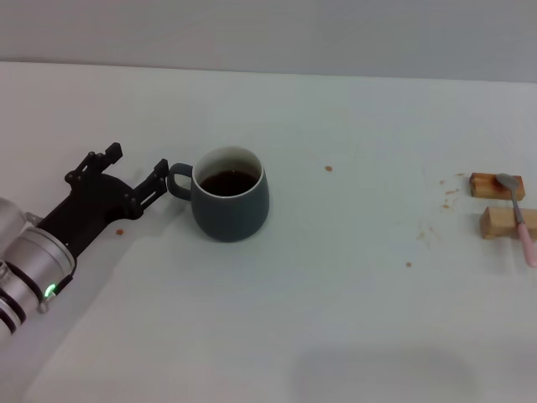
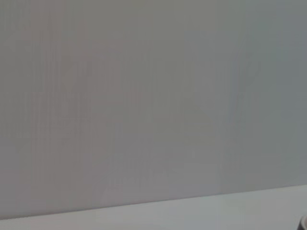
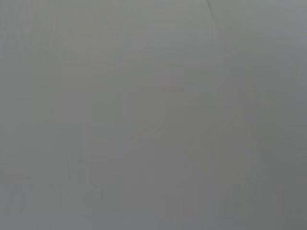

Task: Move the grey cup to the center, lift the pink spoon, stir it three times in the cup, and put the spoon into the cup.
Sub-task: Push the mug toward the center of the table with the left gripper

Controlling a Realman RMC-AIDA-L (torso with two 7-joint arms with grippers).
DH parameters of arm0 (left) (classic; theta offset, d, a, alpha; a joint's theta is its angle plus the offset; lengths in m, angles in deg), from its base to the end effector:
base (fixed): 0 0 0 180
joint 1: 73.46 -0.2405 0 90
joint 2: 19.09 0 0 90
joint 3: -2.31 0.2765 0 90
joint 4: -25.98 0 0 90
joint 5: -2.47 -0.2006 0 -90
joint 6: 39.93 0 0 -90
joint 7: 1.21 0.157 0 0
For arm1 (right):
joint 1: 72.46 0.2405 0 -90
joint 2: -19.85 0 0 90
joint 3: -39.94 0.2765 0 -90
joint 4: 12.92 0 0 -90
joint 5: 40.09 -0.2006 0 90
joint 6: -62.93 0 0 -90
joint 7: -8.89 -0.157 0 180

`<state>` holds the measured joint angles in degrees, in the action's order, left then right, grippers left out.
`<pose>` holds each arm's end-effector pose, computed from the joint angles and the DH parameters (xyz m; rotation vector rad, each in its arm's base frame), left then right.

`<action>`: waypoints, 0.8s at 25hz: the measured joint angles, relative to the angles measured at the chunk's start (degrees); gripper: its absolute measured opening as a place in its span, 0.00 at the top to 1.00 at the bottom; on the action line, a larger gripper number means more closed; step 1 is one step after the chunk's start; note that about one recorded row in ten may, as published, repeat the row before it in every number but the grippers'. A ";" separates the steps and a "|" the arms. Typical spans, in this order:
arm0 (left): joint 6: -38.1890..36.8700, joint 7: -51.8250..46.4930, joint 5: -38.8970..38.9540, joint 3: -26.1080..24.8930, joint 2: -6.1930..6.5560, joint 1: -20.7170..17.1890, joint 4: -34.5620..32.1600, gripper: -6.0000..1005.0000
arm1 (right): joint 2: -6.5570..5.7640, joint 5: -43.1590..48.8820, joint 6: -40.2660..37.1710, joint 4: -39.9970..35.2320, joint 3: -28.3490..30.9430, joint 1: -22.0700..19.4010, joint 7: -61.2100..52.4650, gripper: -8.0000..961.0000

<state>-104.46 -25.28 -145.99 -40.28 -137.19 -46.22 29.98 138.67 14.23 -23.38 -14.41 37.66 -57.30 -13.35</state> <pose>-0.3300 0.3372 -0.0579 -1.9752 -0.6055 -0.6914 0.4183 0.2491 0.0872 -0.9720 0.5708 0.7898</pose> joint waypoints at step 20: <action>7.76 3.69 0.20 -4.37 -0.19 1.14 3.57 0.19 | 0.09 0.52 0.00 0.68 -0.62 0.14 -0.43 0.26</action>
<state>-96.70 -21.59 -145.79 -44.65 -137.38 -45.08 33.55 138.76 14.75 -23.38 -13.73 37.04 -57.16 -13.78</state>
